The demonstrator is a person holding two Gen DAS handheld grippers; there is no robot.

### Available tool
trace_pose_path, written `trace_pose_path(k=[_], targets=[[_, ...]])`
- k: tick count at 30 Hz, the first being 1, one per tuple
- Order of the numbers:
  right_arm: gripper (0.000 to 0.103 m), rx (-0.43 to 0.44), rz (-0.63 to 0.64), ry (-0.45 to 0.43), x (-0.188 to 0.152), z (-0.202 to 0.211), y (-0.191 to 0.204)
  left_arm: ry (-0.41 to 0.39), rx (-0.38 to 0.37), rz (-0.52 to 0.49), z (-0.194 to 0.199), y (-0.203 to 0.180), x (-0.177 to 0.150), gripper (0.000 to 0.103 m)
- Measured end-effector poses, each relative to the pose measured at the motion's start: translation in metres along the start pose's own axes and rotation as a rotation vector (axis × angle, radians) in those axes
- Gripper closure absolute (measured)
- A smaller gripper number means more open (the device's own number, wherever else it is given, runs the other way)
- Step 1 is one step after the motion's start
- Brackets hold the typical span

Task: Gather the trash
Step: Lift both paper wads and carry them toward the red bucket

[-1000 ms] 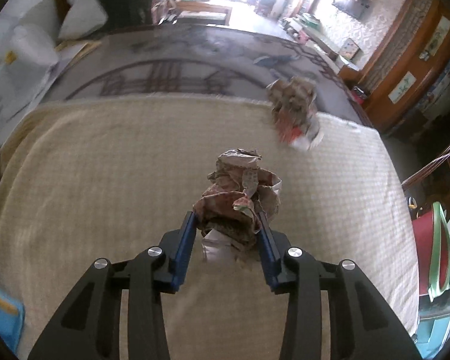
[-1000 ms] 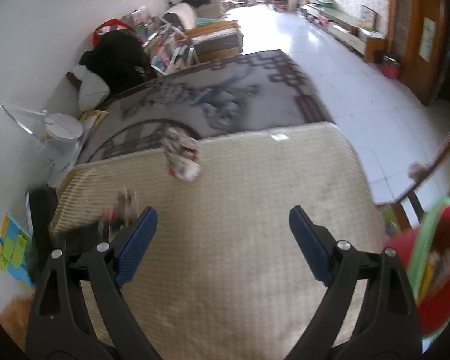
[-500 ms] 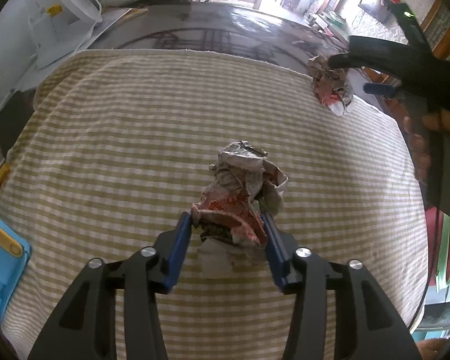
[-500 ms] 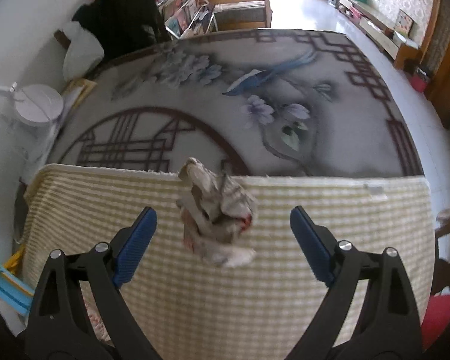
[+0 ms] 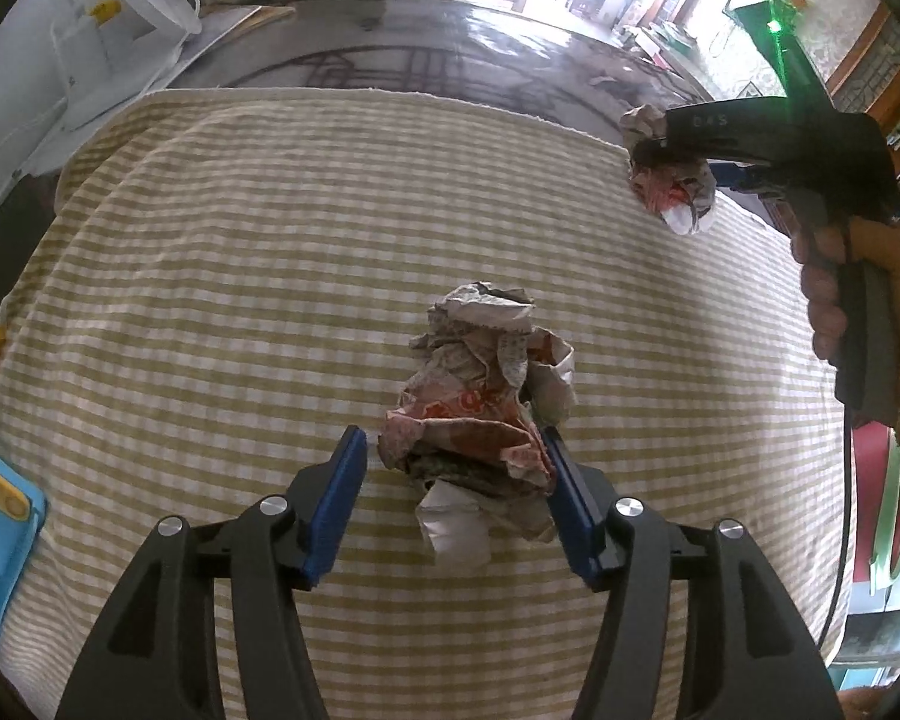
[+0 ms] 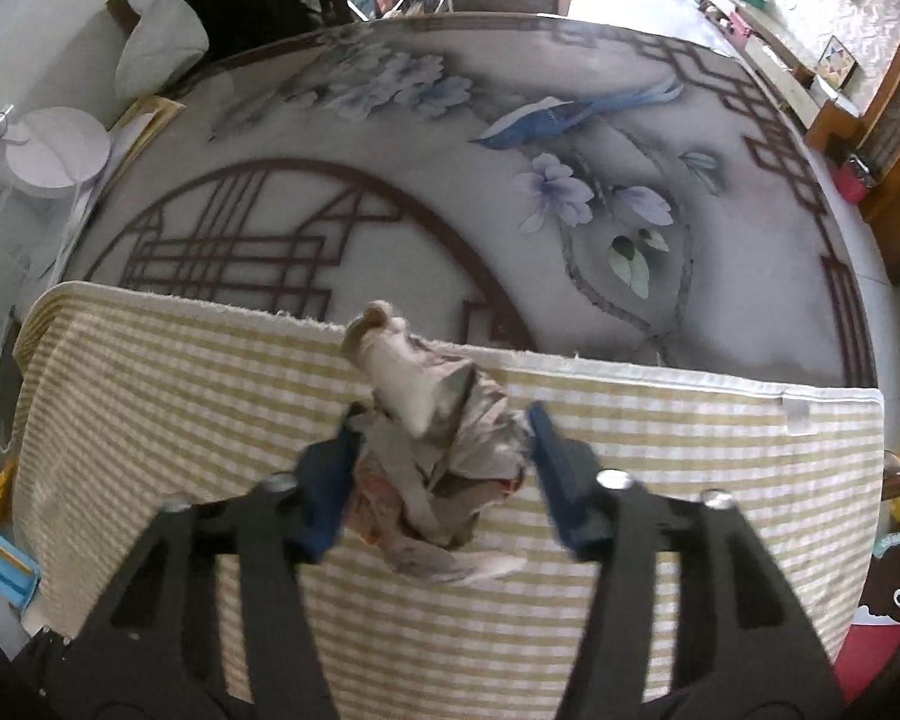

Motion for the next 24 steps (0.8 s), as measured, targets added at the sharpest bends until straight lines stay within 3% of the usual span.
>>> trace_pose_path(k=[15, 24], targets=[[0.055, 0.066, -0.013, -0.041, -0.026, 0.040, -0.001, -0.013, 0.015, -0.027, 0.003, -0.008, -0.001, 0.049], [0.055, 0.105, 0.003, -0.049, -0.064, 0.073, 0.005, -0.044, 0.007, -0.039, 0.017, -0.011, -0.008, 0.059]])
Point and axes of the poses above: each gripper's, at about its wrist camera, not at the fingertips, and z roughly against the way its jaws point, y to its left, x to its top, the point moved 2 cm from there along -z, roughly the way its jaws point, and after that the axes turned 2 degrees about x, right-handed, at the moved point
